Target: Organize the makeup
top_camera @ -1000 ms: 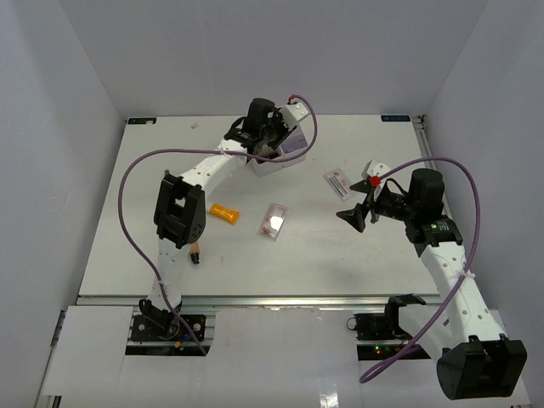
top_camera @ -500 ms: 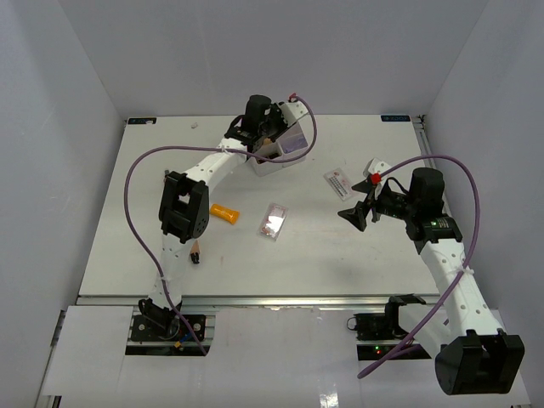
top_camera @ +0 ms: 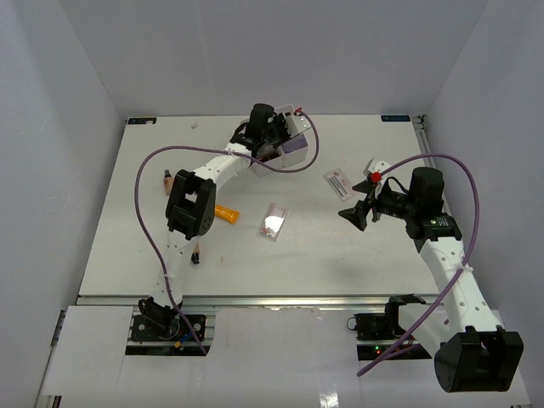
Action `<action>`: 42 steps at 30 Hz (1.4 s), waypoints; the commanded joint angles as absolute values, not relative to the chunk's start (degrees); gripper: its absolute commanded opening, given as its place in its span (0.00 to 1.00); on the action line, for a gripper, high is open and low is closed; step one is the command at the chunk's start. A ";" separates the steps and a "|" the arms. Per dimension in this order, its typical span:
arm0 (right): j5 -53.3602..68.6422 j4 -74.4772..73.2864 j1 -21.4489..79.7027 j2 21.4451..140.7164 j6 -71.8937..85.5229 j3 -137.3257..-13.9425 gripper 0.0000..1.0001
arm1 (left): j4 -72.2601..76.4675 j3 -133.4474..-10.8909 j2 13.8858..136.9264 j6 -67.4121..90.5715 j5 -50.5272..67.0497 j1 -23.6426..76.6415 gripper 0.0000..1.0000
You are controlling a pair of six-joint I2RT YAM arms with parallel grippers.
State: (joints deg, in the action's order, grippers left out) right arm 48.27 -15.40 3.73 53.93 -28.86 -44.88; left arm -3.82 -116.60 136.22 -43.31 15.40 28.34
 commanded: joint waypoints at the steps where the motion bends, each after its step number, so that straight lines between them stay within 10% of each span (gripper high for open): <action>1: 49.76 -15.21 3.34 54.12 -28.65 -44.98 0.90 | -0.46 -116.40 134.81 -44.35 17.18 28.13 0.12; 23: 50.40 -14.77 2.48 54.27 -28.96 -44.23 0.90 | 7.08 -115.15 129.84 -34.27 15.63 28.13 0.81; 31: 52.91 -13.60 1.74 53.54 -29.87 -42.49 0.90 | 8.16 -106.11 112.89 -15.77 14.38 28.13 0.95; 42: 52.37 -6.37 5.78 56.68 -32.81 -37.16 0.90 | -4.68 -63.01 67.16 11.31 14.77 25.71 0.98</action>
State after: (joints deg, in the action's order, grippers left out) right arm 51.57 -8.95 2.60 52.30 -29.41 -35.81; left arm 4.15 -78.33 80.00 -0.78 13.21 27.25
